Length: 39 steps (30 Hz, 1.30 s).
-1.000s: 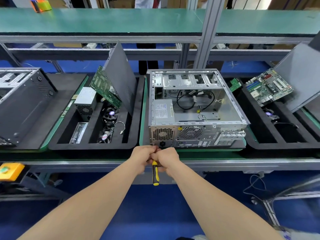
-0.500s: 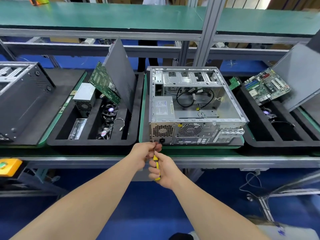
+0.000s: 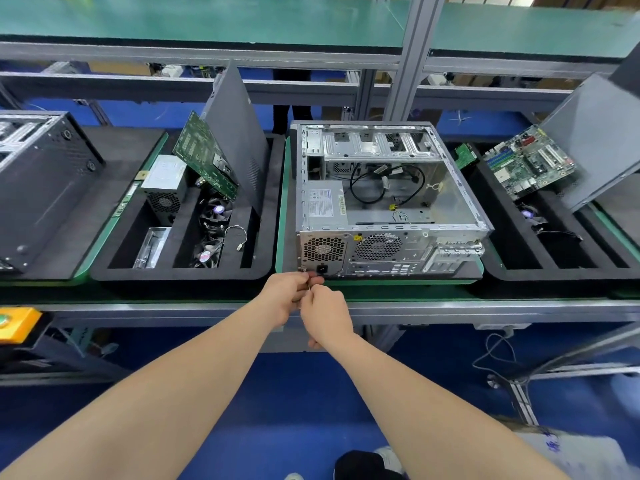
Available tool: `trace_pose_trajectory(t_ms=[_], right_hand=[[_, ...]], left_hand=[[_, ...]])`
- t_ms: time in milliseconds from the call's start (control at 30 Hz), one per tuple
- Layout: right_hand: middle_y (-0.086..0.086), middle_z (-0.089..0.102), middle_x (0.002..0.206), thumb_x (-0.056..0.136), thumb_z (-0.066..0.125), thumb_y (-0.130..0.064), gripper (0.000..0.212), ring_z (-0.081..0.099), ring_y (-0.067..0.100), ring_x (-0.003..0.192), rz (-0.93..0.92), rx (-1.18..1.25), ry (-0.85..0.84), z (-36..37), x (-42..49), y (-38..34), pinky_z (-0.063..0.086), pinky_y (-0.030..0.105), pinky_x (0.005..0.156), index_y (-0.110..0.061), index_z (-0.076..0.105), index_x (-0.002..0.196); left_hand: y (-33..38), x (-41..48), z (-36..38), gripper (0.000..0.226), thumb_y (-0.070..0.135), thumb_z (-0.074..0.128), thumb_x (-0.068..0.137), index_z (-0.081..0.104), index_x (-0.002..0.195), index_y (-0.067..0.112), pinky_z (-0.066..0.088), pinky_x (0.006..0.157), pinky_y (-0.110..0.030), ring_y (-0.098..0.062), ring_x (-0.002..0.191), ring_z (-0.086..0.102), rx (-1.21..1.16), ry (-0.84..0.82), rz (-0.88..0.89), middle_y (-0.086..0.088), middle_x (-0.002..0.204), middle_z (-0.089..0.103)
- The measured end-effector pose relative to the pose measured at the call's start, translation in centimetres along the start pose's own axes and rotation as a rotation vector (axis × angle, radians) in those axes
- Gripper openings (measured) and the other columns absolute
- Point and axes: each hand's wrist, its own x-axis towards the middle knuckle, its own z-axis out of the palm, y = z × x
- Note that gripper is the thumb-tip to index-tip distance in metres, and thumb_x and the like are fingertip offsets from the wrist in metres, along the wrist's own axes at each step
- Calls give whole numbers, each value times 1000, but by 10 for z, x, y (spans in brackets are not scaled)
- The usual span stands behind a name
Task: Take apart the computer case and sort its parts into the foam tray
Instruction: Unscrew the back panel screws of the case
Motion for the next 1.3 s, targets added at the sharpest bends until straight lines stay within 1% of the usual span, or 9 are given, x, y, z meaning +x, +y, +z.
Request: trace_pose_trajectory(t_ms=[100, 300, 433, 533, 700, 833, 933, 1167, 1300], right_hand=[[16, 68, 116, 108, 44, -21, 25, 67, 37, 106, -81, -285, 71, 6, 2, -1, 49, 41, 79, -9, 61, 121], [14, 68, 107, 109, 41, -26, 27, 69, 35, 96, -51, -177, 85, 8, 2, 1, 48, 37, 68, -10, 63, 110], [11, 64, 74, 107, 43, -32, 34, 65, 23, 44, 105, 397, -84, 2, 3, 7, 53, 32, 42, -11, 64, 90], [7, 58, 63, 108, 51, -44, 39, 49, 17, 40, 416, 1064, -296, 3, 0, 10, 39, 22, 38, -14, 64, 87], [-1, 46, 66, 111, 45, -48, 44, 35, 10, 45, 439, 1494, -491, 12, -3, 11, 28, 23, 38, -21, 62, 80], [-4, 37, 57, 113, 45, -39, 39, 28, 6, 35, 447, 1602, -582, 6, 0, 9, 22, 19, 31, -18, 60, 84], [-4, 33, 51, 113, 43, -37, 40, 24, 7, 32, 470, 1518, -536, 6, 1, 7, 15, 22, 30, -17, 56, 81], [3, 47, 64, 109, 30, -27, 31, 37, 14, 36, 297, 635, -185, 11, 0, -9, 28, 22, 37, -14, 52, 91], [14, 62, 105, 112, 30, -26, 30, 68, 30, 77, 141, 144, -49, 13, 0, -10, 51, 24, 46, -11, 56, 112]], left_hand=[[0, -1, 2, 20, 12, 51, 104, 70, 108, 5, 47, 102, -43, -26, 103, 49, -28, -1, -31, -14, 109, 76], [0, -1, 0, 22, 11, 58, 102, 69, 118, 0, 57, 90, -36, -24, 93, 66, -9, -5, 6, -12, 103, 78], [2, -1, -1, 25, 9, 58, 101, 67, 122, -2, 56, 61, -27, -15, 73, 73, 77, -13, 51, -9, 95, 78], [4, 1, -5, 25, 8, 57, 102, 65, 122, -4, 60, 73, -29, -20, 83, 72, 47, -46, 38, -13, 103, 78], [5, -1, -8, 27, 13, 53, 104, 65, 122, -3, 48, 45, -22, -11, 53, 49, 45, -70, -38, -4, 71, 74], [6, 1, -10, 26, 12, 56, 102, 67, 120, -2, 58, 92, -38, -30, 101, 67, 9, -109, -53, -7, 77, 76], [5, 0, -9, 27, 9, 54, 103, 63, 125, -4, 58, 88, -36, -29, 116, 68, -26, -122, -41, -15, 96, 77], [0, 1, -7, 26, 11, 50, 105, 65, 122, 0, 57, 81, -30, -16, 84, 75, 19, -101, 14, -13, 108, 76], [0, 2, -7, 25, 13, 51, 105, 67, 120, 1, 57, 90, -34, -24, 103, 71, 50, -81, 11, -13, 111, 76]])
